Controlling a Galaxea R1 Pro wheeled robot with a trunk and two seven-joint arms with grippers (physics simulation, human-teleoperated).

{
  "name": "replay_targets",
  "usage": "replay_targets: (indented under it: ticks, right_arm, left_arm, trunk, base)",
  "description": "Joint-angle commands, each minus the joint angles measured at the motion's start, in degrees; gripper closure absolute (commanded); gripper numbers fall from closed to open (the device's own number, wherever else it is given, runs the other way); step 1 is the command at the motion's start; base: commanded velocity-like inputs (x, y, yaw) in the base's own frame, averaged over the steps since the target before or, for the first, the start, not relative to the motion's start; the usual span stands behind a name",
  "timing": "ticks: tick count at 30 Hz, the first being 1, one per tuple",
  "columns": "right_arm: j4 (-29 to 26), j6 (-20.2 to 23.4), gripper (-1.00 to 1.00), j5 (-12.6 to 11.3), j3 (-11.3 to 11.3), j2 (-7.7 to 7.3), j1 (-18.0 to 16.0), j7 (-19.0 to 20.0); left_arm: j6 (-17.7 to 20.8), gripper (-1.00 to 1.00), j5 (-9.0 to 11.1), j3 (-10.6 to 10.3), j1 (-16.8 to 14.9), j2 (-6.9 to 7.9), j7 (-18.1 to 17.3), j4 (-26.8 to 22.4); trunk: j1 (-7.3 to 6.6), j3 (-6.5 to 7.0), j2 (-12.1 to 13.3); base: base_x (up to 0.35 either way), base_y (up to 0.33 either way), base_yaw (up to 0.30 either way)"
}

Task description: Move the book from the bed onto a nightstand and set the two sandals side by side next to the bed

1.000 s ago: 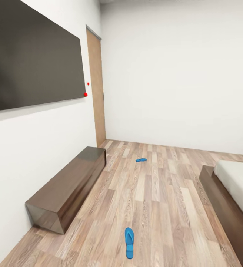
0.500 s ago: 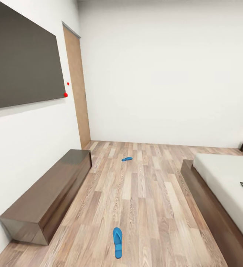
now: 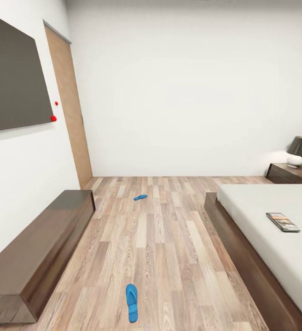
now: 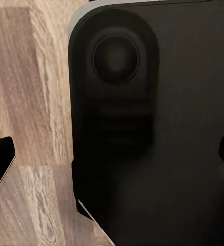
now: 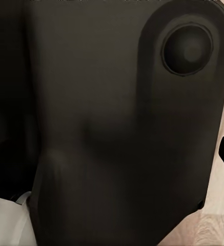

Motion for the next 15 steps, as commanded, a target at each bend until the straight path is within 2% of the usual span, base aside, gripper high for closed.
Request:
replay_targets:
  ticks: [1, 15]
  right_arm:
    - [-0.07, -0.04, -1.0, 0.02, 0.01, 0.01, 0.02, 0.07]
    - [-0.13, -0.04, -1.0, 0.09, 0.03, 0.21, 0.03, 0.08]
  left_arm:
    - [-0.12, -1.0, 0.01, 0.05, -0.02, -0.01, 0.02, 0.02]
    - [-0.03, -1.0, 0.08, 0.14, -0.02, -0.06, 0.02, 0.04]
  trunk:
    - [0.0, -0.05, -0.02]
    - [0.0, -0.05, -0.02]
  base:
    - [0.0, 0.0, -0.29]
    - [0.0, 0.0, -0.29]
